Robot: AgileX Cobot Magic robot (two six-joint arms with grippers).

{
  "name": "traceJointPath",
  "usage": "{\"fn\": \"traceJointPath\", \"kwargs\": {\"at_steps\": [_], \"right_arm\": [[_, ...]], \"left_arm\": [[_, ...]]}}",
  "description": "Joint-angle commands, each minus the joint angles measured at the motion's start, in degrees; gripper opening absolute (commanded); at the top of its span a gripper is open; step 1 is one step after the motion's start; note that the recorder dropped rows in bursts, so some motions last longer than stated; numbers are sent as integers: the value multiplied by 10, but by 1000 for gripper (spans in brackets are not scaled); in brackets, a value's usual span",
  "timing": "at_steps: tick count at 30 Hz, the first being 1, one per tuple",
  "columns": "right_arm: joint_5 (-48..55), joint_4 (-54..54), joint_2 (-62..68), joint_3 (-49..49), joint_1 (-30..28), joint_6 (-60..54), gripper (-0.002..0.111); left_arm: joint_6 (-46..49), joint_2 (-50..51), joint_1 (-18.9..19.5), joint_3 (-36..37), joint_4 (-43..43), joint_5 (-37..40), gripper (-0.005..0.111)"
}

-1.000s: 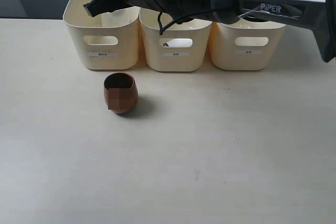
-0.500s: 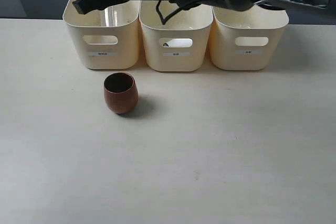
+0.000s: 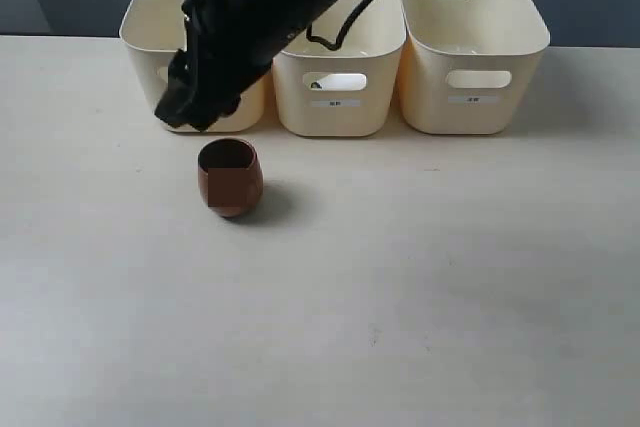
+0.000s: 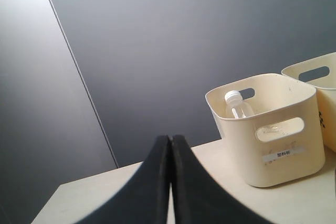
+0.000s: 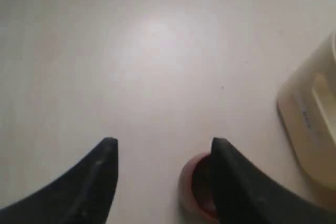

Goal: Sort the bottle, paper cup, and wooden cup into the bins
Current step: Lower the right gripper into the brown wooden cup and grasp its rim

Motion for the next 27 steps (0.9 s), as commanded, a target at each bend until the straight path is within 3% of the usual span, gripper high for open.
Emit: {"fn": "traceJointPath", "kwargs": {"at_steps": [1,5,21,27], "right_arm": [[41,-39,-5,13,0,23,52],[24,-126,15,30,4,23,52],[-78,-146,101,30,4,-10,52],[-107,-131,115,30,5,-15,68]], "left_arm": [[-1,-1,-1,1,0,-3,0],[-1,-1,-1,1,0,-3,0],[-1,-1,-1,1,0,-3,0],[-1,-1,-1,1,0,-3,0]]}}
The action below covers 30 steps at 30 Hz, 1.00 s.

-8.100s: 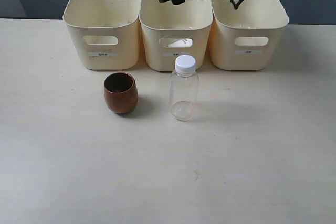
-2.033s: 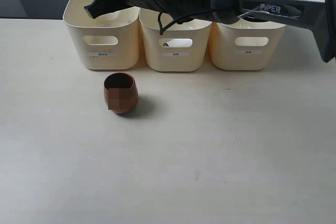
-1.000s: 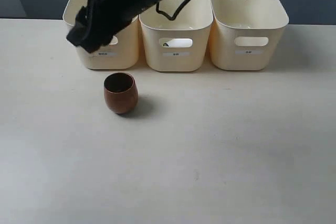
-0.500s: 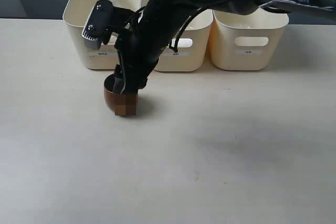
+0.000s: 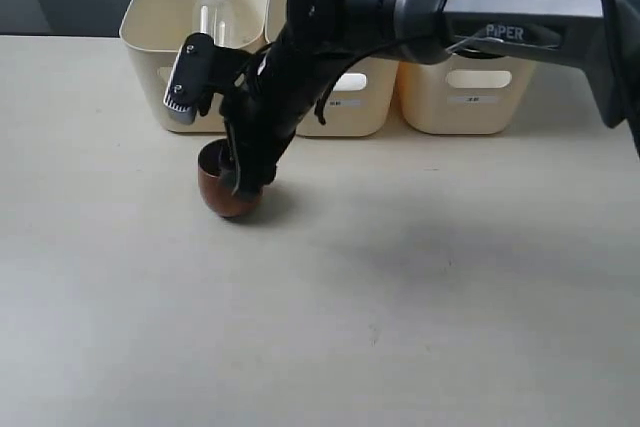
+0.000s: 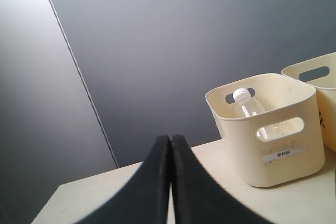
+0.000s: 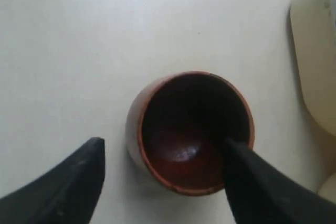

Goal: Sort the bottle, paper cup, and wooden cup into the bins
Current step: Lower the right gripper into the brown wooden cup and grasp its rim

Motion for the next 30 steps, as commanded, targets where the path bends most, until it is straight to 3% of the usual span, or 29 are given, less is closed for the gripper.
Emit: {"fn": "traceJointPath", "kwargs": {"at_steps": [1,23,27,30], "right_arm": [[-33,15,10,2,0,-9,68],[-60,10,41,2,29,-22,66],[-57,10,41,2,29,-20,57],[-48,10,41,2,29,-20,38]], "left_arm": [[-1,-1,-1,1,0,-3,0],[-1,-1,-1,1,0,-3,0],[-1,-1,-1,1,0,-3,0],[-1,-1,-1,1,0,-3,0]]}}
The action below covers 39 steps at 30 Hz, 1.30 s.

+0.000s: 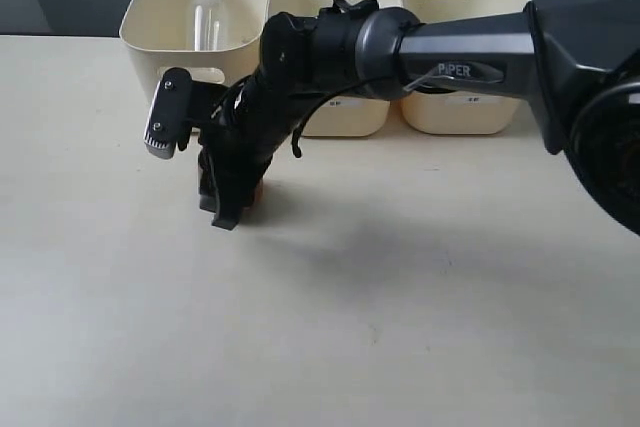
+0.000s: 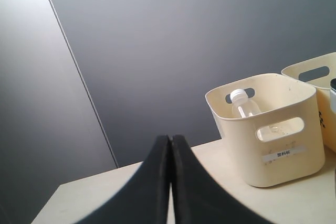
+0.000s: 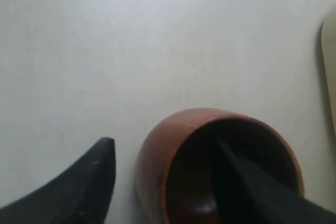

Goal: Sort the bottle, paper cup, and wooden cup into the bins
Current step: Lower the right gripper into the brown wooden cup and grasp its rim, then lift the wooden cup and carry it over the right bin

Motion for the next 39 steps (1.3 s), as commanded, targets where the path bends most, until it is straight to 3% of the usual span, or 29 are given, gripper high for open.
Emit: {"fn": "traceJointPath", "kwargs": {"at_steps": [1,5,22,39], "right_arm": [[12,-1,1,2,0,-1,30],[20,-18,3,2,0,2,0],[31,-35,-9,2,0,2,-1],[111,-79,-181,2,0,75,-1]], "left_arm": [[-1,-1,-1,1,0,-3,0],[-1,-1,-1,1,0,-3,0],[-1,-1,-1,1,0,-3,0],[-1,-1,-1,1,0,-3,0]]}}
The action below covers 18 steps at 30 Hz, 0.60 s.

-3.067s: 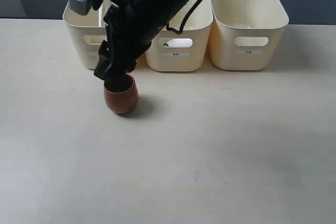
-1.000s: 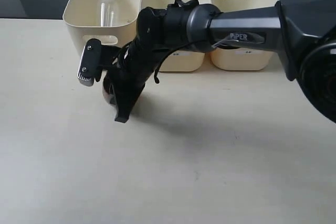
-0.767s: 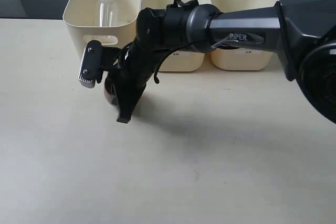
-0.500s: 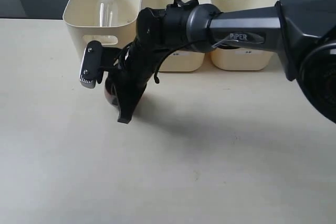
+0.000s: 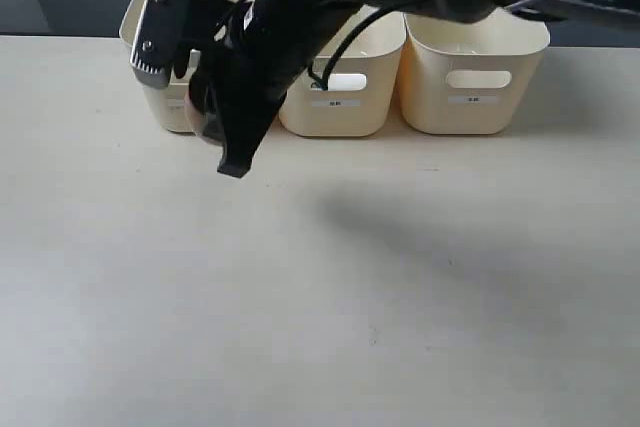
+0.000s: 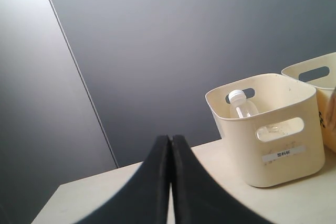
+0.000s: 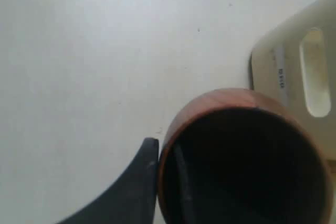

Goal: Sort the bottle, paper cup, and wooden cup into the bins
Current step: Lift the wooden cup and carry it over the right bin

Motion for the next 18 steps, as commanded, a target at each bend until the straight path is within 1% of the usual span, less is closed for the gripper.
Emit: {"fn": "traceJointPath", "kwargs": {"at_steps": [1,7,18], "right_arm": [[33,-29,-57,1,-1,31,-1],[75,-99,-108,1,-1,105,-1],[109,-171,-168,1,-1,166,-1]], "left_arm": [[-1,-1,-1,1,0,-3,0],[-1,-1,-1,1,0,-3,0],[-1,-1,-1,1,0,-3,0]]}}
